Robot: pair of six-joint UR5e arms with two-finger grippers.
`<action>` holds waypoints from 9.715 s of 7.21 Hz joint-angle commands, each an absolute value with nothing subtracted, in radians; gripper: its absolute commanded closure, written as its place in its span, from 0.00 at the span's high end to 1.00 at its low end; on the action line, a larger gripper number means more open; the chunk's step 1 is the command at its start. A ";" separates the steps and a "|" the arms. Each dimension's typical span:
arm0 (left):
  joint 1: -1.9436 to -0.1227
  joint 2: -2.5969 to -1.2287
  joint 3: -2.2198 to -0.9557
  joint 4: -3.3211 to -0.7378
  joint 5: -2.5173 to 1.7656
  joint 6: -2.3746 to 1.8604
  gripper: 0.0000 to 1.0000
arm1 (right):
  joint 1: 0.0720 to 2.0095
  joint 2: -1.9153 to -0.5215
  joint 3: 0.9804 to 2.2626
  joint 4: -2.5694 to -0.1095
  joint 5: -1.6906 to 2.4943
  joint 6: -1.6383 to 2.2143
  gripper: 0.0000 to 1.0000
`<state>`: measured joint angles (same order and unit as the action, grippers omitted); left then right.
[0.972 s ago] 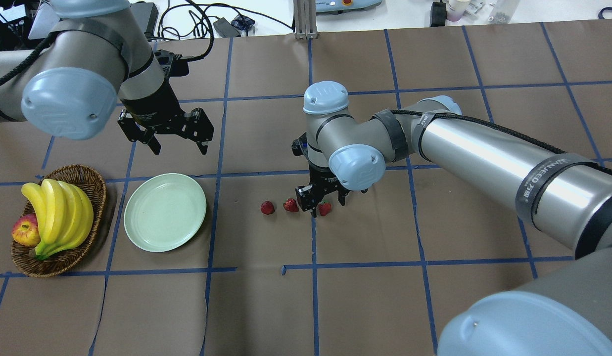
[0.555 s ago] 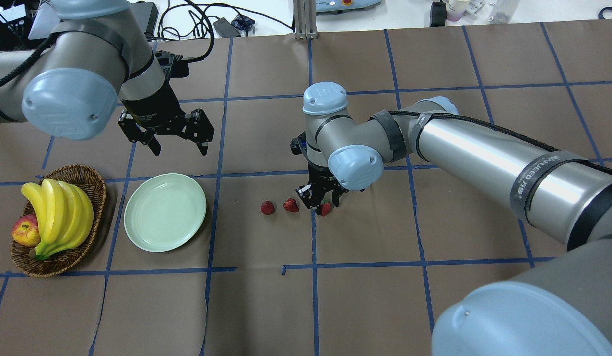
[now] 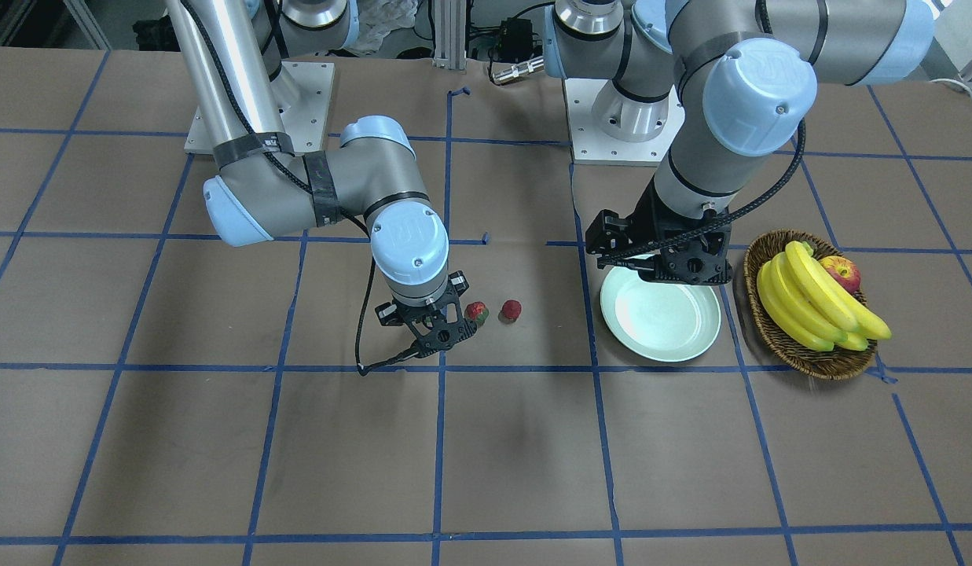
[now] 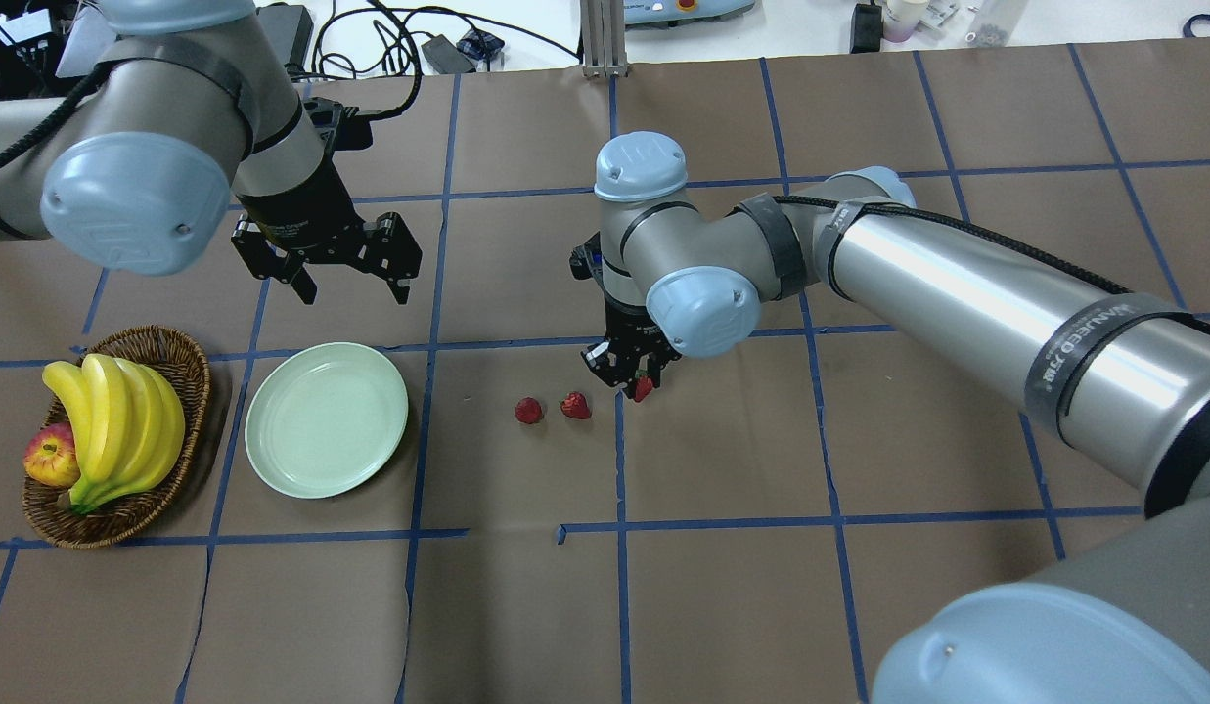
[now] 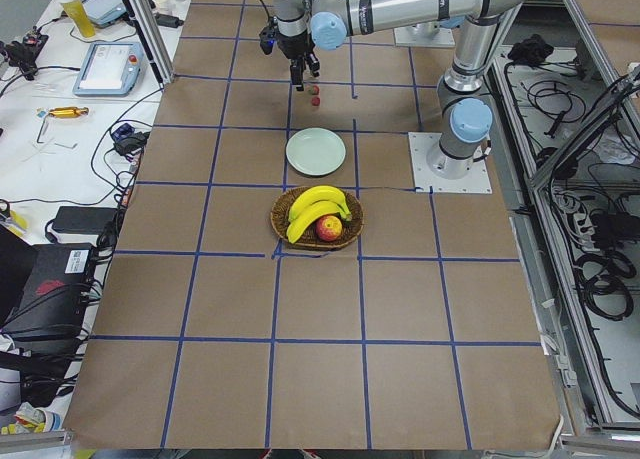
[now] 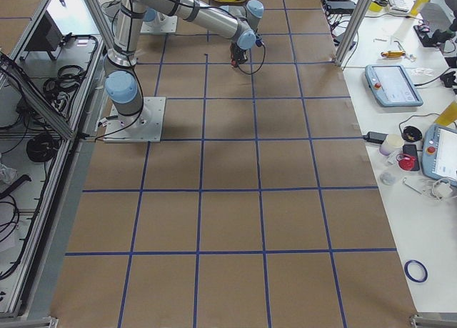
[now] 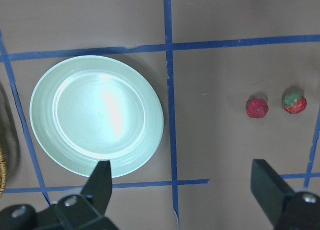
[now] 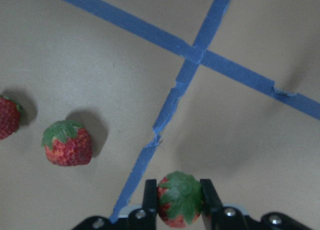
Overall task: Collect all strawberries into plate
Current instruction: 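Close the right gripper on that strawberry and lift it, then carry the strawberry to the plate's edge and release it on the table, then raise the right gripper away while the left gripper reaches toward the strawberries, then lower the left gripper onto the strawberry nearest the plate and grasp it, then lift the strawberry with the left gripper and release it onto the plate, then move the left gripper to the next strawberry and close on it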
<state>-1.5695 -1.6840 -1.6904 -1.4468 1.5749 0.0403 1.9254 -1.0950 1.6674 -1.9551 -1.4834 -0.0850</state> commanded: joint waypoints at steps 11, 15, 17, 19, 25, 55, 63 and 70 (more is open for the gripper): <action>-1.414 -1.698 -1.695 -1.436 1.569 0.160 1.00 | 2.167 -0.967 1.536 -2.095 -1.306 0.121 0.13; -1.414 -1.698 -1.695 -1.436 1.571 0.160 1.00 | 2.168 -0.966 1.531 -2.095 -1.315 0.118 0.77; -1.413 -1.698 -1.694 -1.436 1.568 0.157 1.00 | 2.166 -0.980 1.528 -2.103 -1.324 0.117 0.90; -1.416 -1.698 -1.690 -1.433 1.568 0.155 1.00 | 2.158 -1.031 1.500 -2.092 -1.395 0.117 1.00; -1.538 -1.712 -1.715 -1.404 1.563 0.059 1.00 | 1.783 -1.328 1.505 -1.696 -1.477 -0.076 1.00; -1.463 -1.976 -1.734 -1.371 1.755 0.224 1.00 | 1.669 -1.401 1.572 -1.631 -1.529 -0.138 1.00; -1.658 -2.008 -1.743 -1.367 1.301 -0.234 1.00 | 1.670 -1.401 1.574 -1.632 -1.525 -0.138 1.00; -1.677 -2.080 -1.764 -1.364 1.282 -0.232 0.00 | 1.671 -1.399 1.578 -1.632 -1.528 -0.144 1.00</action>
